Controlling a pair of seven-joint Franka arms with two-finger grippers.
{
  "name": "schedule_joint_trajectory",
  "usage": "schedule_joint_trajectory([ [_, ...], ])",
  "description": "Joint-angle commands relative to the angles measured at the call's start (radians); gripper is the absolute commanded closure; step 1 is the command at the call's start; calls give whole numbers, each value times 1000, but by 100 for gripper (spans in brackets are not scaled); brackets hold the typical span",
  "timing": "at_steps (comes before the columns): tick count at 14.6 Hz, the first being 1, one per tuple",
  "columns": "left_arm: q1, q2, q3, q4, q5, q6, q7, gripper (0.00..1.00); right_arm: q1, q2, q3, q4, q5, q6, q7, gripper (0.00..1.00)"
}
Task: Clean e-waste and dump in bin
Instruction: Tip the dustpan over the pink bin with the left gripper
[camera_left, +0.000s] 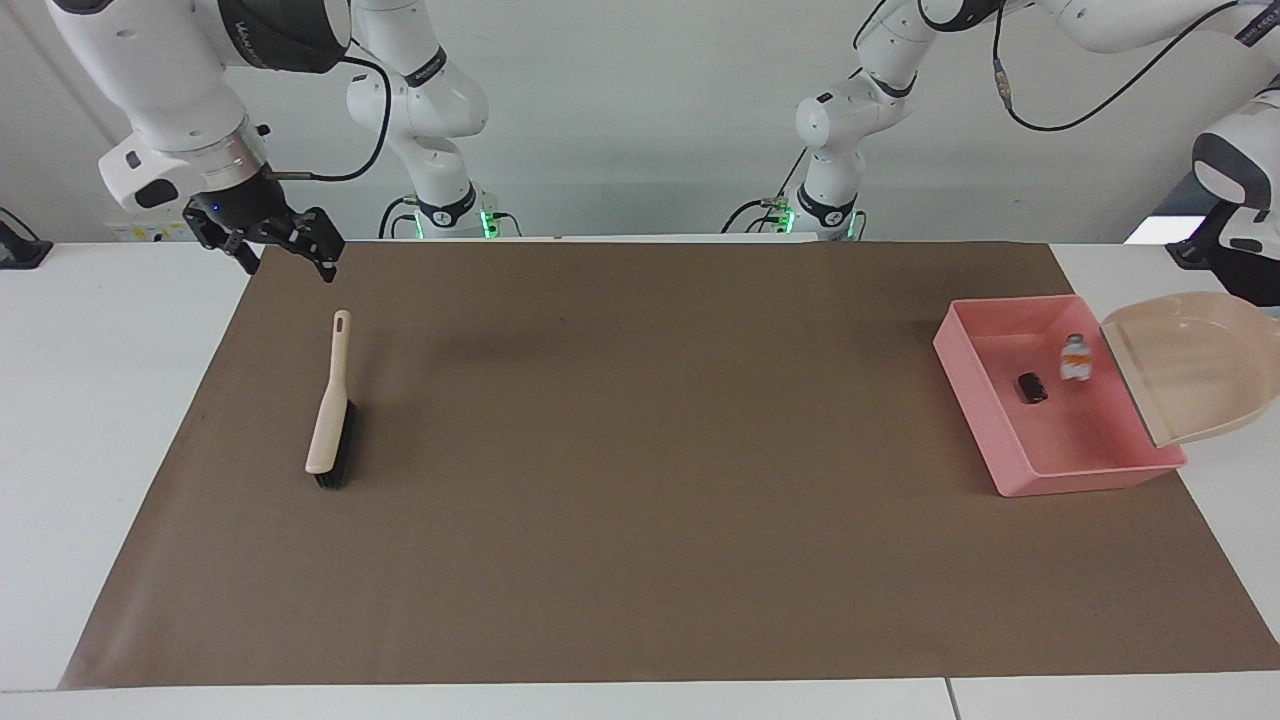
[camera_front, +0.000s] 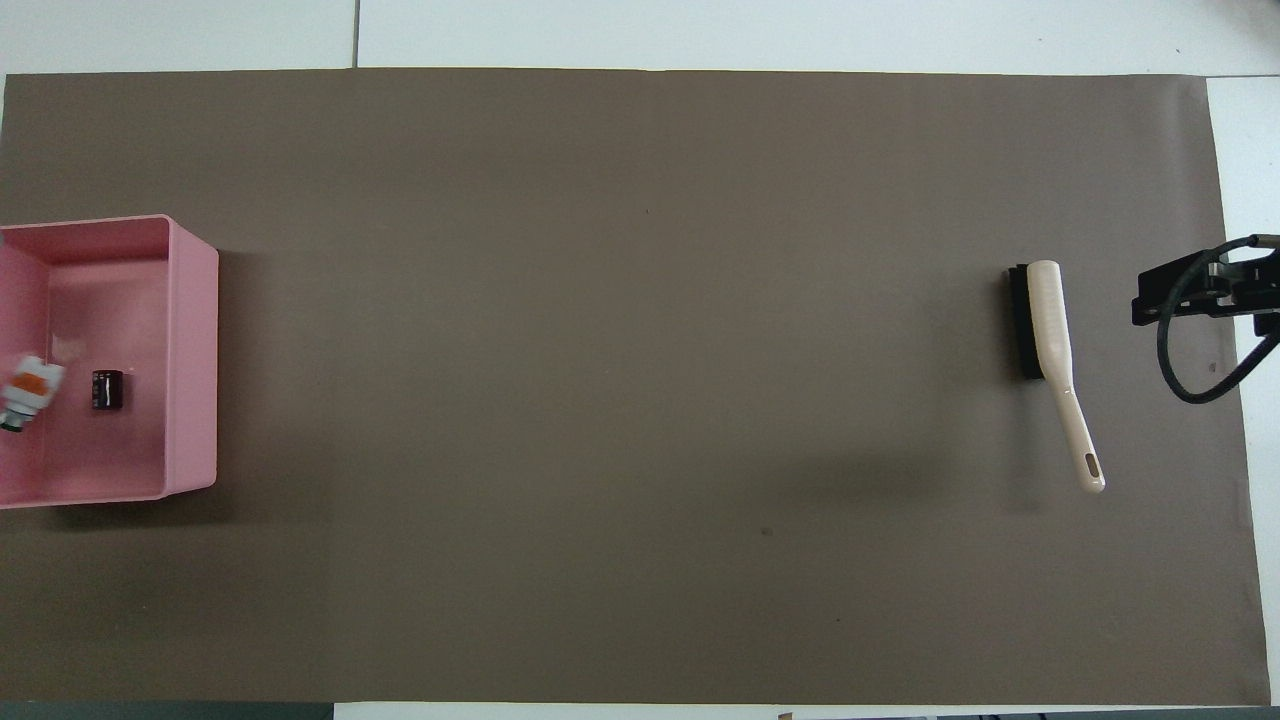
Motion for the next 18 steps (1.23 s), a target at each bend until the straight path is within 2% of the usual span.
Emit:
schedule_joint_trajectory([
  [1, -5, -129, 11, -173, 123, 82, -130, 100, 7, -14, 5, 3, -1, -25, 23, 1],
  [2, -10, -138, 9, -182, 146, 82, -148, 100, 50, -14, -15, 6, -3, -21, 21, 1],
  [4, -39, -143, 11, -186, 196, 80, -183, 100, 149, -11, -120, 6, -4, -19, 26, 1],
  [5, -41, -146, 9, -186, 206, 74, -200, 100, 165, -10, -136, 6, -4, -16, 26, 1],
  [10, -65, -166, 8, -189, 218, 65, -201, 100, 133, -11, -122, 3, 1, -19, 25, 1],
  [12, -68, -172, 4, -190, 314, 57, -239, 100, 133, -11, -121, 3, 1, -19, 28, 1],
  [14, -77, -184, 3, -205, 336, 36, -284, 100, 131, -11, -119, 3, 1, -25, 61, 1],
  [16, -116, -192, 3, -210, 426, -17, -380, 100, 130, -11, -119, 3, 13, -25, 72, 1],
  [18, -171, -208, 3, -218, 465, -143, -451, 100, 127, -11, -119, 3, 33, -24, 77, 1],
])
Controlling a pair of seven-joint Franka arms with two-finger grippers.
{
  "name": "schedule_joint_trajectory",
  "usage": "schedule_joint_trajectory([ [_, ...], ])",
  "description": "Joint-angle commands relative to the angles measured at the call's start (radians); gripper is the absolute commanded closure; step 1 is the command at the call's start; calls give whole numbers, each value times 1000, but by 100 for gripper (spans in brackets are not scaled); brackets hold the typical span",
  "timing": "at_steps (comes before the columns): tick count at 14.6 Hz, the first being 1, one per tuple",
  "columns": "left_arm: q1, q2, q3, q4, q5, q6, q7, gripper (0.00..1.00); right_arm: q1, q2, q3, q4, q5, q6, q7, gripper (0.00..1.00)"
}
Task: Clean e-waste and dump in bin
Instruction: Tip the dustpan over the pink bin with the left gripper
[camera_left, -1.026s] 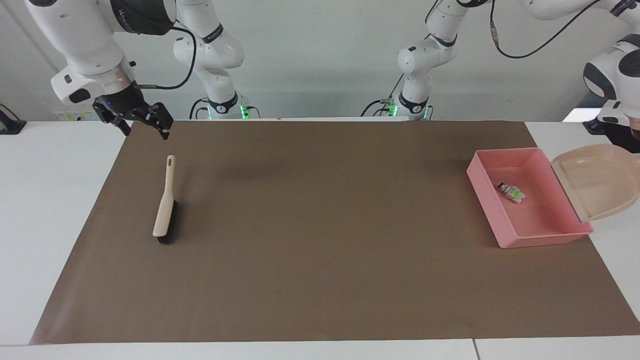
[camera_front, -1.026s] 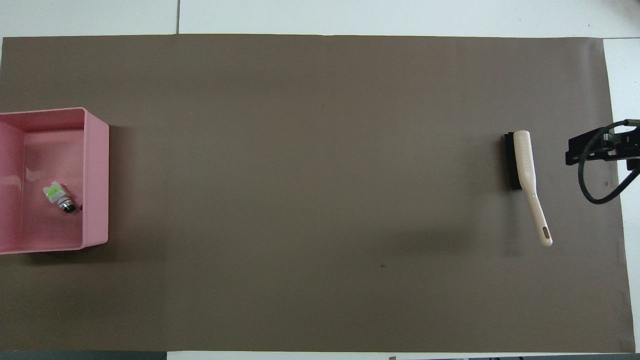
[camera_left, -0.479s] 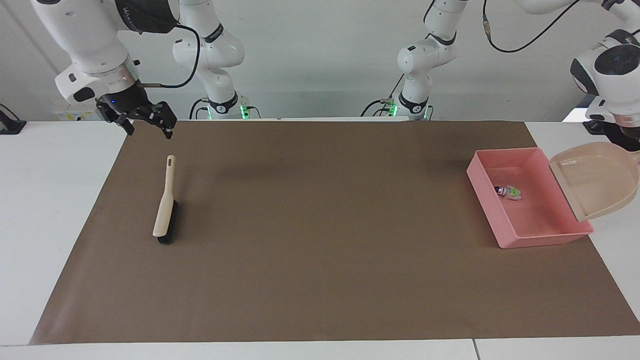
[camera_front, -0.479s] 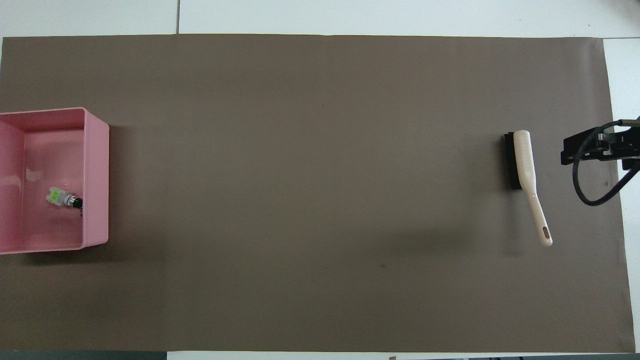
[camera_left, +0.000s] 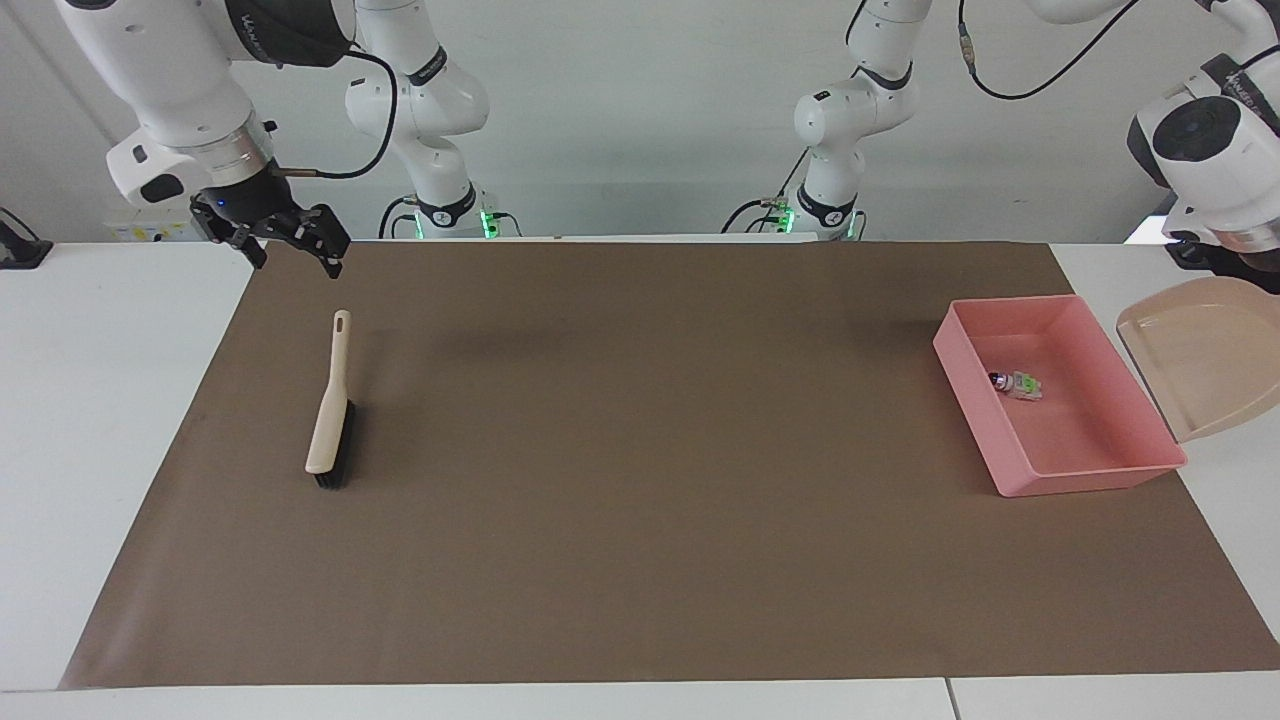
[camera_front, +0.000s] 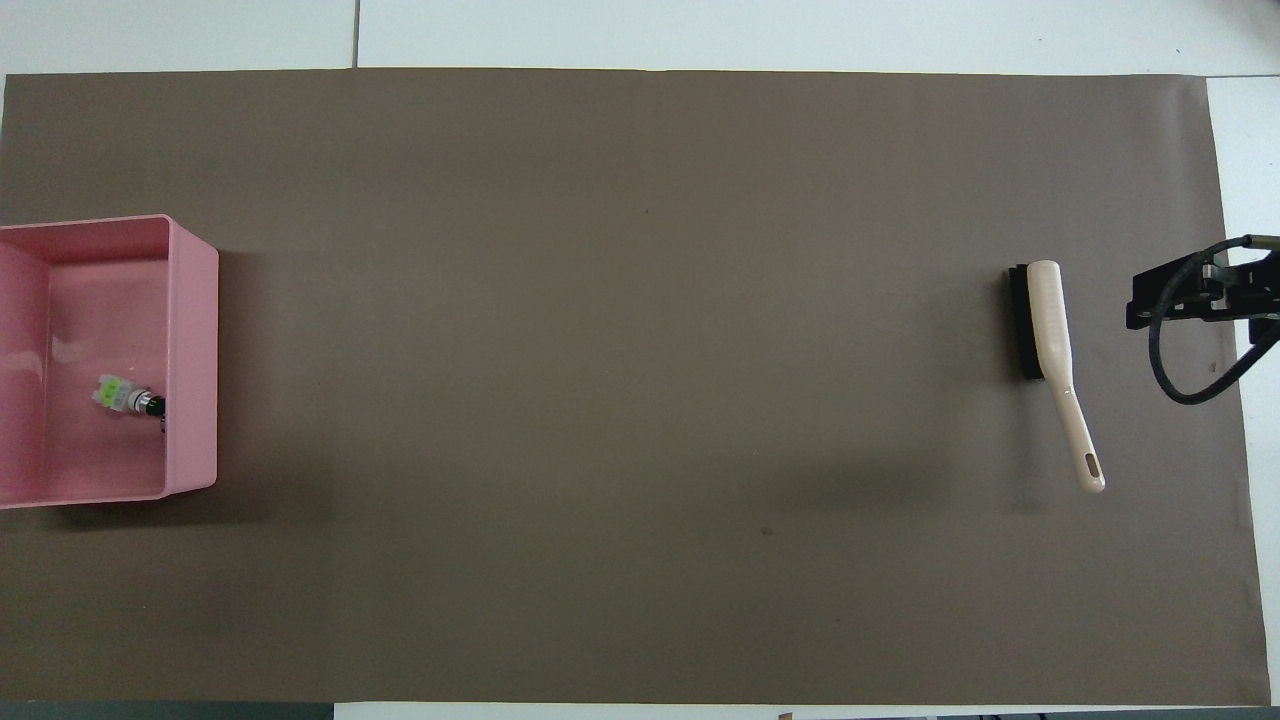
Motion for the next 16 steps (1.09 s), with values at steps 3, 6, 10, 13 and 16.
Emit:
schedule_joint_trajectory([
  [3, -94, -82, 7, -88, 99, -165, -176, 100, -9, -5, 11, 1, 28, -10, 18, 1],
  [6, -110, -84, 6, -88, 107, -211, -186, 100, -6, -4, 11, 3, 25, -6, 7, 1],
  [10, -127, -84, 4, -74, 104, -211, -173, 100, -4, 1, 13, 20, -4, -7, -9, 1],
  [13, -128, -81, 2, -73, 11, -210, -126, 100, -6, 1, 13, 20, 0, -6, -9, 1],
  [16, -115, -50, 5, -22, -234, -205, 3, 100, -6, 1, 13, 20, 6, -7, -9, 1],
])
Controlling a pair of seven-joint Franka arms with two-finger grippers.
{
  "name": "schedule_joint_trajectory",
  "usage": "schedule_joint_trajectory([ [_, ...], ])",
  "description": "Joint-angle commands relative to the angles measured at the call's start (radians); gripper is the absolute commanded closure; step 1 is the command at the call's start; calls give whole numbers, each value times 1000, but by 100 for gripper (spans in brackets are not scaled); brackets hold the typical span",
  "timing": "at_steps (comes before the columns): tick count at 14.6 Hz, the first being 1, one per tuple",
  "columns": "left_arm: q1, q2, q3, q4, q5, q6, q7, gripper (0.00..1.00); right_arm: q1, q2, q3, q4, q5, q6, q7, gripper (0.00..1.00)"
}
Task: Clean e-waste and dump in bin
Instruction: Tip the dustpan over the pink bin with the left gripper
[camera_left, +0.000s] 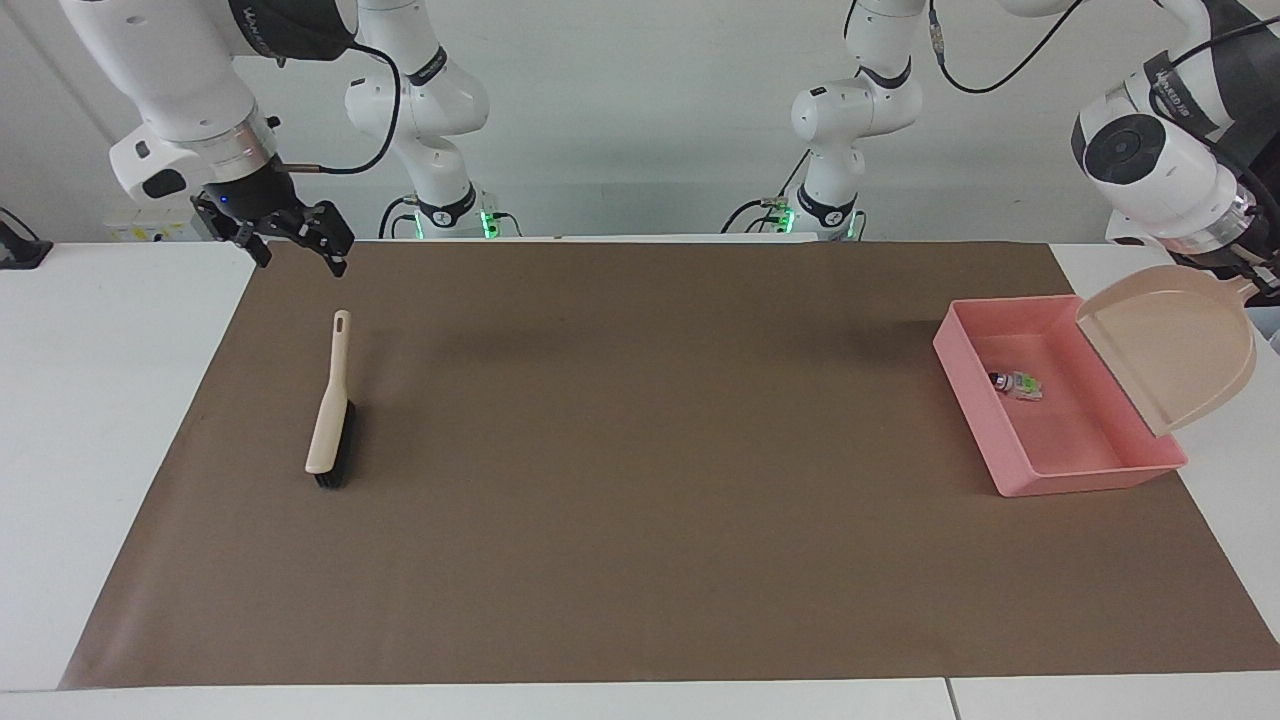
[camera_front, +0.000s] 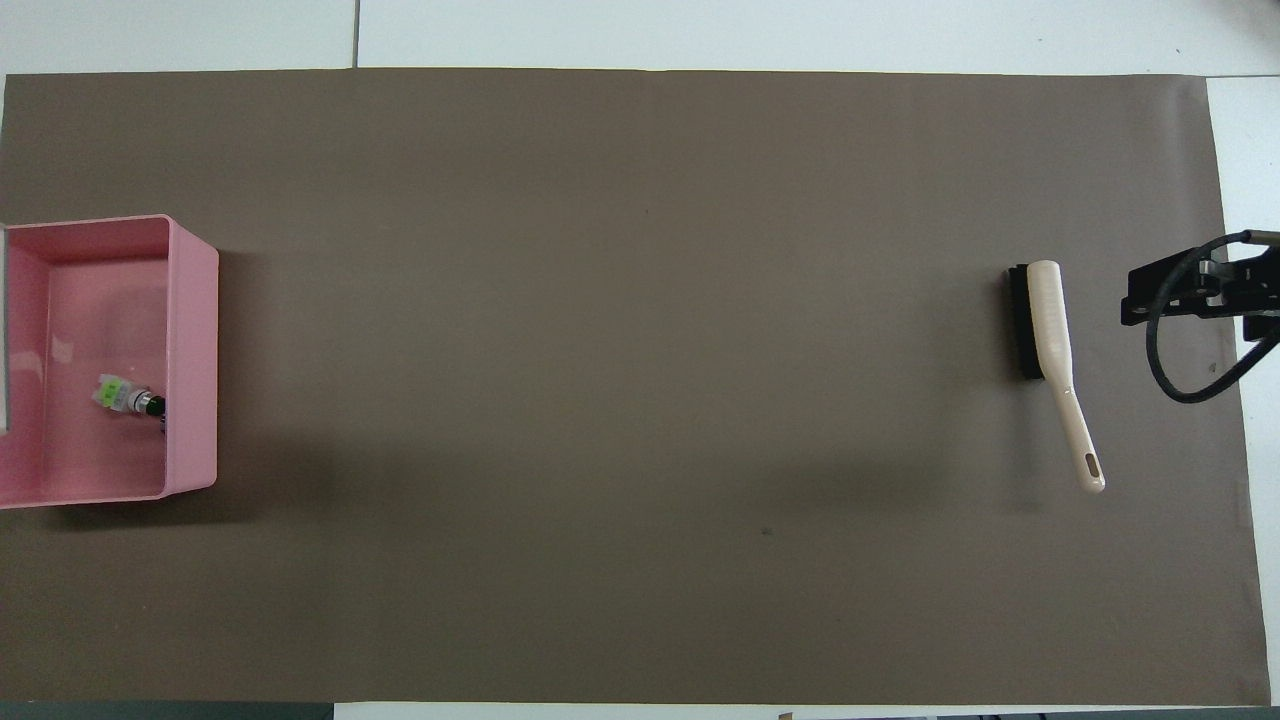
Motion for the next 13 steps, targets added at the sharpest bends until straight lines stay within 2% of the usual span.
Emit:
schedule_joint_trajectory([
  [1, 1, 15, 9, 46, -168, -12, 124, 100, -6, 1, 7, 9, 4, -9, -10, 1],
  [7, 9, 62, 15, 143, -566, -13, 386, 100, -6, 1, 7, 9, 5, -7, -5, 1],
  [10, -6, 52, 14, 112, -671, -36, 397, 100, -4, -1, 8, 6, 7, 1, -2, 1],
  [13, -41, 36, 9, 34, -764, -68, 386, 100, -6, 1, 7, 6, 7, 4, -3, 1],
])
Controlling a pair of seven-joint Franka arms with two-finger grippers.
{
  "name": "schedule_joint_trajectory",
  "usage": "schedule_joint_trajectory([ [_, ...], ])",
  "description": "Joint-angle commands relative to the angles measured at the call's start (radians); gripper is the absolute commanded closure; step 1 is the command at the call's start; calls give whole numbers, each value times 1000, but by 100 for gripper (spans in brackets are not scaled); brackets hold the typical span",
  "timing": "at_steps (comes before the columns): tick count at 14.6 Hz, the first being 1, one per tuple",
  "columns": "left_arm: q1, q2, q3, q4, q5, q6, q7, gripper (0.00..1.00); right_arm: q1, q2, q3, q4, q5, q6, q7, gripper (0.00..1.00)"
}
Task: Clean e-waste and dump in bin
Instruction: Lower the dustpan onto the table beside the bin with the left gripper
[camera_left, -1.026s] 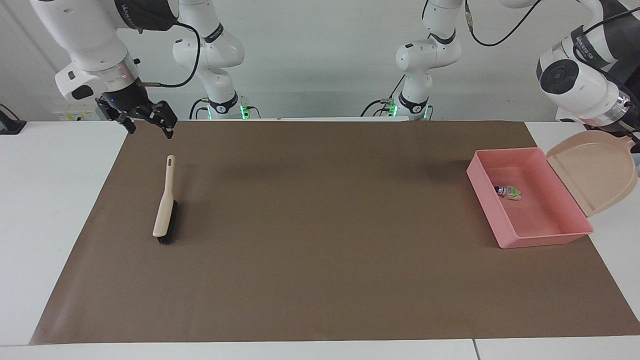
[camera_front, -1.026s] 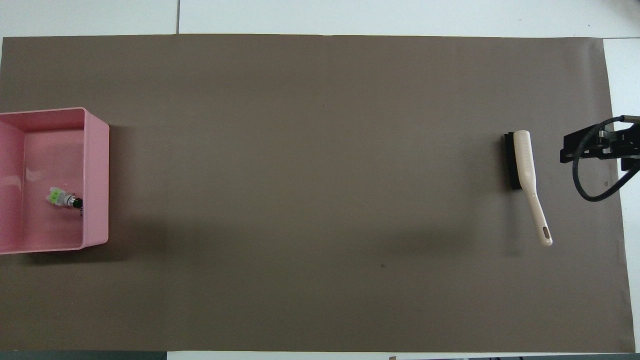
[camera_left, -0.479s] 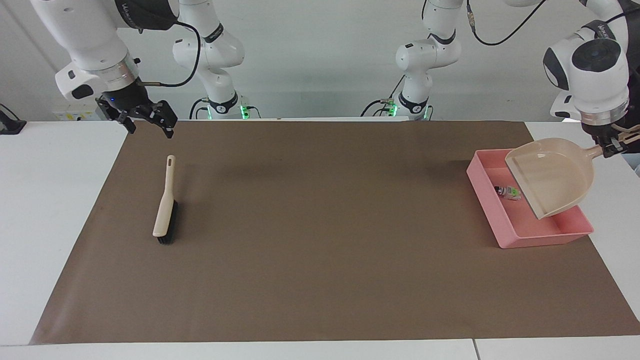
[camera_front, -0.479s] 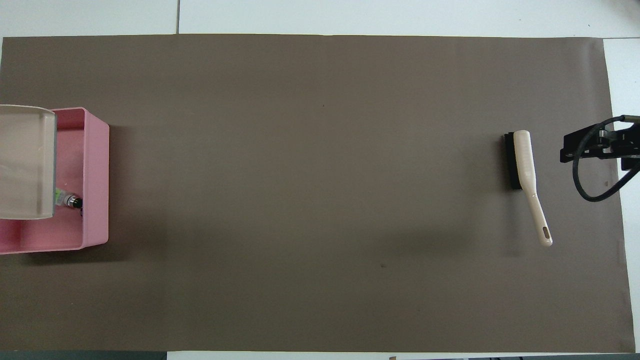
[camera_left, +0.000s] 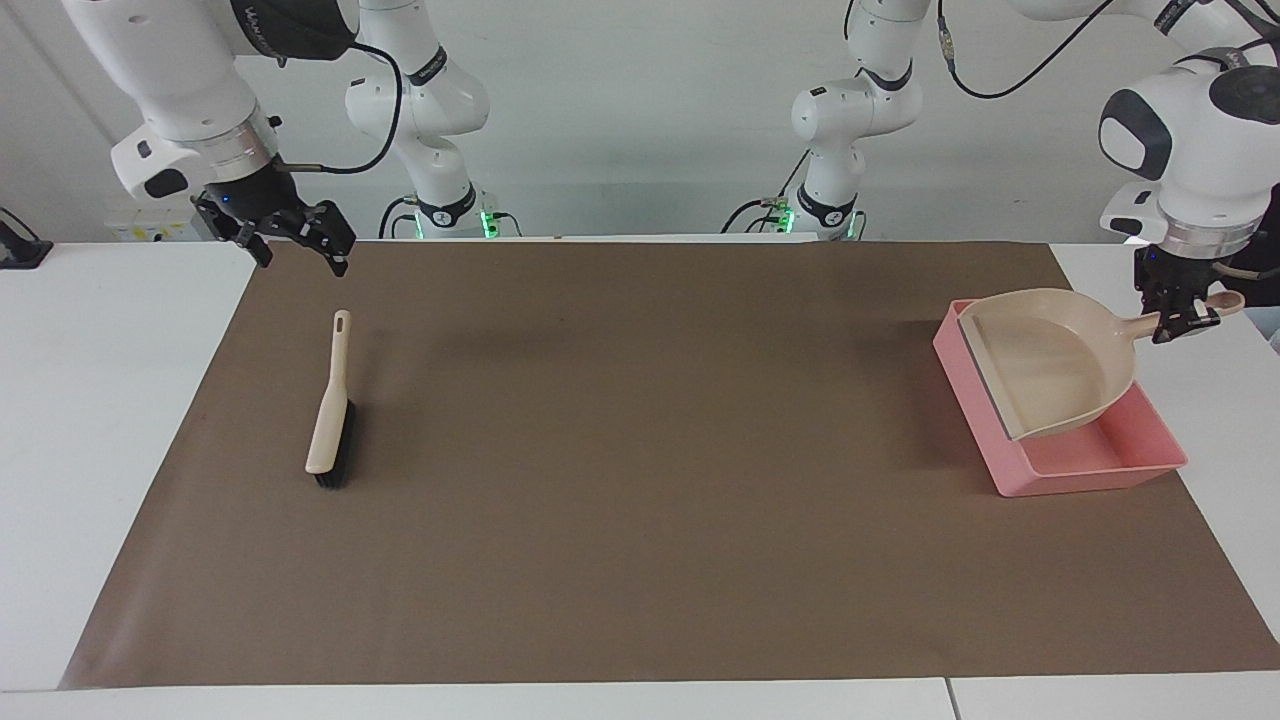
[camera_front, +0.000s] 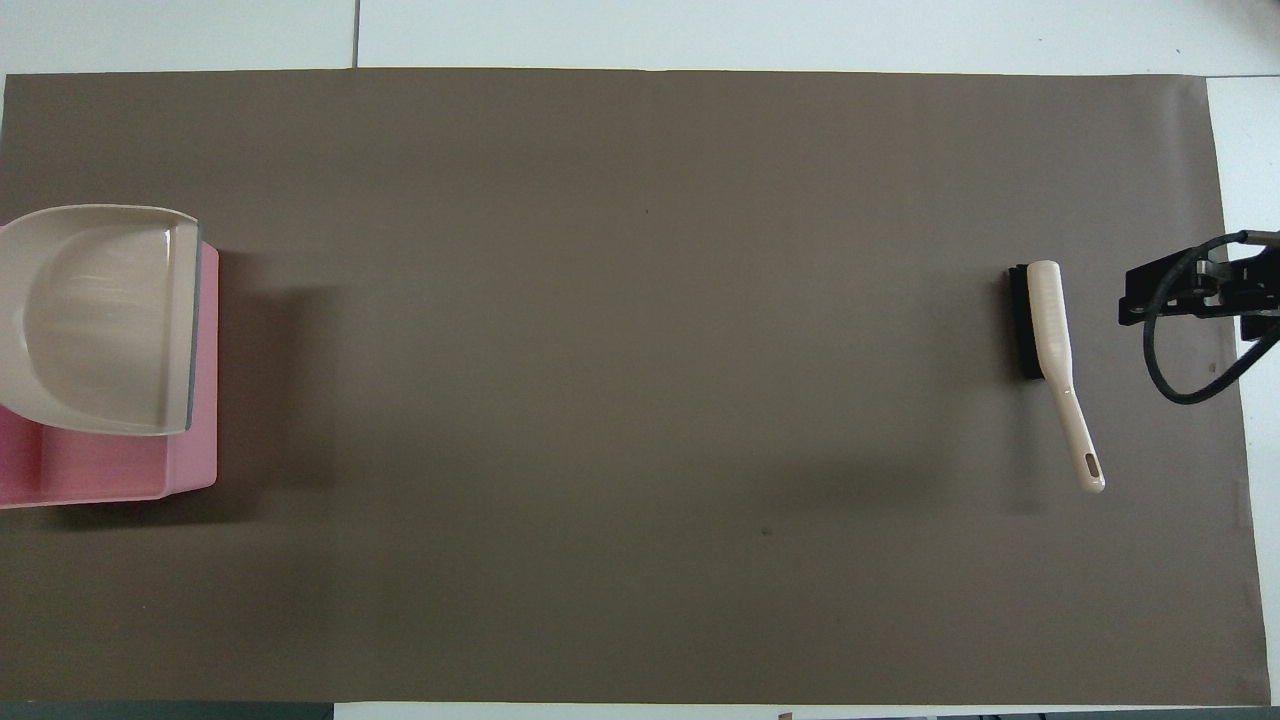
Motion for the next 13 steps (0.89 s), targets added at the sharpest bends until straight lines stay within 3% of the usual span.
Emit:
schedule_joint_trajectory([
  [1, -53, -19, 4, -71, -86, -16, -3, 100, -7, 1, 5, 6, 7, 1, -5, 1],
  [5, -227, -19, 6, -139, -91, 5, -181, 100, -7, -1, 5, 6, 7, 1, -3, 1],
  [8, -335, -55, 6, -290, -91, 173, -310, 100, -7, 1, 5, 6, 7, 3, -3, 1],
  [11, -375, 31, 4, -311, -120, 243, -351, 100, -7, -1, 5, 6, 7, 1, -7, 1],
  [13, -442, 49, 6, -311, -125, 265, -434, 100, -6, -1, 5, 6, 7, 1, -4, 1],
])
